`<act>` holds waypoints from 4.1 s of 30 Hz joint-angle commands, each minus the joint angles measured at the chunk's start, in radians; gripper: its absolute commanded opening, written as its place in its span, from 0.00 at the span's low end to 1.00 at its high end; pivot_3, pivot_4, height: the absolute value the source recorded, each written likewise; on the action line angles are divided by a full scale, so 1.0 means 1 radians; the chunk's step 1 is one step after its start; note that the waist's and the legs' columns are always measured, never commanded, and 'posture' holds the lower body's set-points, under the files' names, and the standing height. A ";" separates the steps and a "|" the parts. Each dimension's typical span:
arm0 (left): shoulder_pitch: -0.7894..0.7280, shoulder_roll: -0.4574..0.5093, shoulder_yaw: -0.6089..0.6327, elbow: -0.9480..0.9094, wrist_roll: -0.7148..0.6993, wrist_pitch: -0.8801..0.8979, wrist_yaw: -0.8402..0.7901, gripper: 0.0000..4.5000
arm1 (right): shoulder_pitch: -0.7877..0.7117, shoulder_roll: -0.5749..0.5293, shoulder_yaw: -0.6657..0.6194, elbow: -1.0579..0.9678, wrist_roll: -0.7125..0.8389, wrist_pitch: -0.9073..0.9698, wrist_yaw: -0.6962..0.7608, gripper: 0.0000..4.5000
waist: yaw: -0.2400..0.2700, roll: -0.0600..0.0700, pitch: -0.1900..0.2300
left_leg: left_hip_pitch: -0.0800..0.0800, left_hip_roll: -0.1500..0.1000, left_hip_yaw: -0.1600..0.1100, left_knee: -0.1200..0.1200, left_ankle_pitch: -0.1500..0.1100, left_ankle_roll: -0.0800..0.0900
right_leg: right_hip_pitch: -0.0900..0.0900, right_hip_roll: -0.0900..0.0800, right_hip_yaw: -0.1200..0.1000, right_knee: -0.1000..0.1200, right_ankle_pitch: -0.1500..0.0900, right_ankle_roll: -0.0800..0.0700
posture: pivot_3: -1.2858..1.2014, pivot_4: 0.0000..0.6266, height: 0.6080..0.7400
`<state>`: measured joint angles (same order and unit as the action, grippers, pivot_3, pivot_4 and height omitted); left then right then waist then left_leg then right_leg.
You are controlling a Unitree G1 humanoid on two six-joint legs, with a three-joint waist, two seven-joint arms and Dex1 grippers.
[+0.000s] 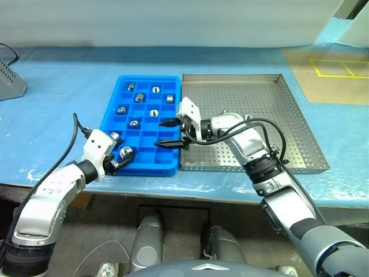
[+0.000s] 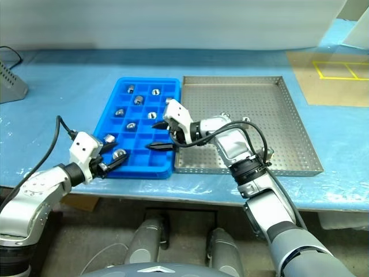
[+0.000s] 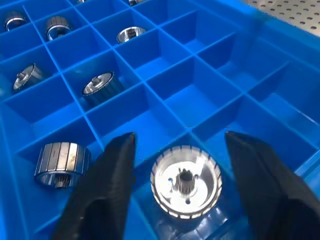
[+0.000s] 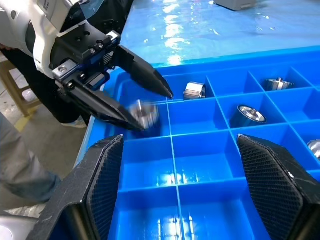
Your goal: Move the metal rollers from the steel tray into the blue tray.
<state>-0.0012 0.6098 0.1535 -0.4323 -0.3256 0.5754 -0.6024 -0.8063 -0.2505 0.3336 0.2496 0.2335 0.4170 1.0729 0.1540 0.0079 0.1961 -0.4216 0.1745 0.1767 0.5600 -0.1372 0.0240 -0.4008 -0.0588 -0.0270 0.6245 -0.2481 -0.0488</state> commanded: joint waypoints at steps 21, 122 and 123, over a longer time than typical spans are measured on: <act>-0.407 -0.079 -0.143 0.068 -0.113 -0.001 -0.101 0.76 | -0.205 0.043 -0.321 0.493 -0.094 -0.210 -0.546 0.83 | -0.027 0.000 0.000 | -0.002 0.000 0.001 0.003 0.004 -0.005 | -0.006 0.000 0.001 0.011 -0.001 -0.004 | 0.57 0.24 1.00; 0.010 0.141 0.292 -0.127 -0.205 0.086 -0.036 0.76 | -0.085 0.278 -0.085 0.327 -0.103 -0.248 -0.179 0.25 | 0.007 -0.001 0.000 | -0.001 0.002 0.000 0.000 0.003 -0.004 | -0.008 0.001 0.000 0.014 -0.005 -0.007 | 0.65 0.24 1.00; 0.003 0.138 0.278 -0.129 -0.207 0.085 -0.036 0.76 | -0.081 0.277 -0.085 0.331 -0.109 -0.249 -0.186 0.25 | 0.008 -0.001 0.000 | 0.000 0.002 -0.001 0.000 0.003 -0.004 | -0.008 0.001 0.000 0.015 -0.005 -0.007 | 0.64 0.24 1.00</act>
<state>0.0199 0.7394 0.4335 -0.5450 -0.5270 0.6824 -0.6384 -0.8729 0.0213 0.2497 0.5842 0.1336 0.1943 0.8969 0.1620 0.0071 0.1959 -0.4219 0.1762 0.1761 0.5601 -0.1341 0.0200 -0.4083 -0.0578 -0.0268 0.6392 -0.2528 -0.0553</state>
